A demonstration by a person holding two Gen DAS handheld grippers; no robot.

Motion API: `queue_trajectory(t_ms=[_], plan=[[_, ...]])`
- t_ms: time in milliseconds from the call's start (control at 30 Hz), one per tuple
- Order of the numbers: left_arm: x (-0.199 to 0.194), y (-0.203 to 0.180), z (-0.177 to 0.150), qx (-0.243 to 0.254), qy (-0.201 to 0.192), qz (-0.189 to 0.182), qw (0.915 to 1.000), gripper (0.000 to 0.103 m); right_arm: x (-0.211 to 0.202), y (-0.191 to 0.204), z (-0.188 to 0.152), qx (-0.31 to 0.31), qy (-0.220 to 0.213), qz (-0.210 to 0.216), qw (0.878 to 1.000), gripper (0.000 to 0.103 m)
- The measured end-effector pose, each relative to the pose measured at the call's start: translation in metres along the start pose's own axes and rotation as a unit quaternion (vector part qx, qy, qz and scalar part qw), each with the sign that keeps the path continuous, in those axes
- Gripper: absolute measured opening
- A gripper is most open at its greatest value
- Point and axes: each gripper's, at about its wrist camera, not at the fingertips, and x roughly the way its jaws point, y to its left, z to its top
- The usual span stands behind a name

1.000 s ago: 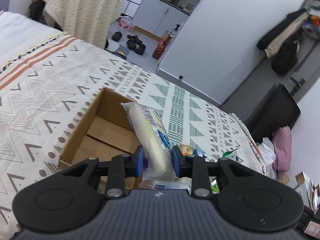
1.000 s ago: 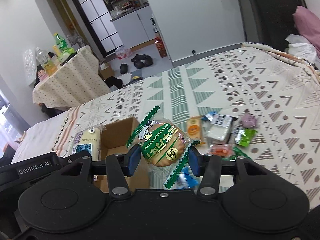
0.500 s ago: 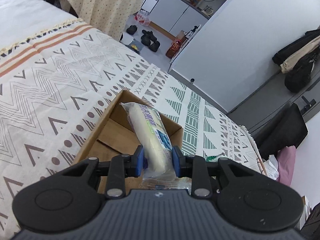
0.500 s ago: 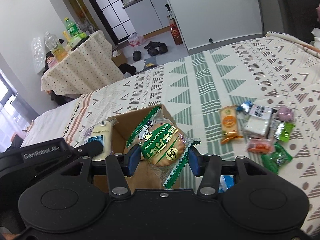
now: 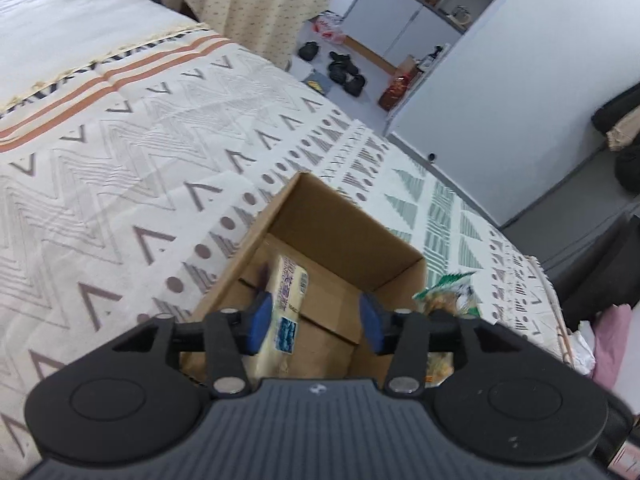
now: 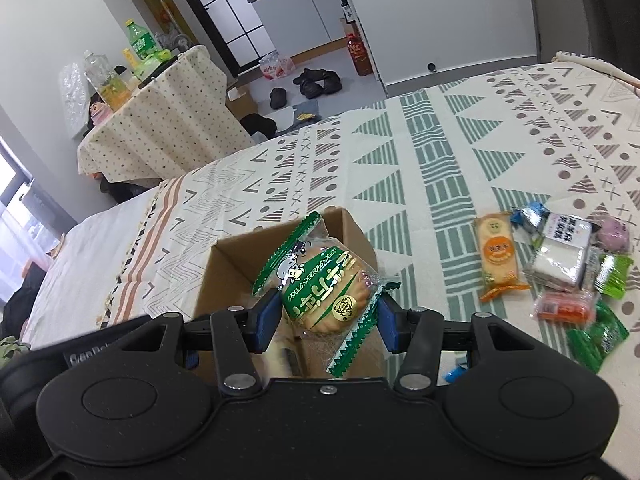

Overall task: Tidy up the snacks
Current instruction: 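Carry both snacks over the cardboard box and open both grippers to drop them, then withdraw both open grippers from the box back toward the snack pile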

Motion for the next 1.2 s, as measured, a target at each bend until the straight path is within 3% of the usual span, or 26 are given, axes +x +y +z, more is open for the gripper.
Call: queue_trajectory(t_ms=[133,267,500,900,1200], plan=[[-0.005,0.003,-0.001,-0.003,-0.006,0.015,0.9999,0.072,0.003,0.0,0.006,0.001,-0.003,0.021,1.0,0.058],[-0.01,0.0,-0.004,0.002,-0.013,0.027,0.9995,0.08,-0.004,-0.005,0.009,-0.006,-0.008,0.035,0.999,0.063],[-0.01,-0.015,-0.014,0.024,-0.001,0.034,0.9991,0.098,-0.028,-0.027,0.006,0.001,-0.02,0.022,1.0,0.076],[-0.023,-0.048,-0.04,0.063,0.0,0.017,0.9979,0.103,-0.073,-0.087,-0.009,0.015,-0.043,-0.023,0.999,0.099],[-0.031,-0.076,-0.06,0.096,-0.008,-0.005,0.9953,0.103,-0.102,-0.127,-0.017,0.022,-0.066,-0.044,0.997,0.103]])
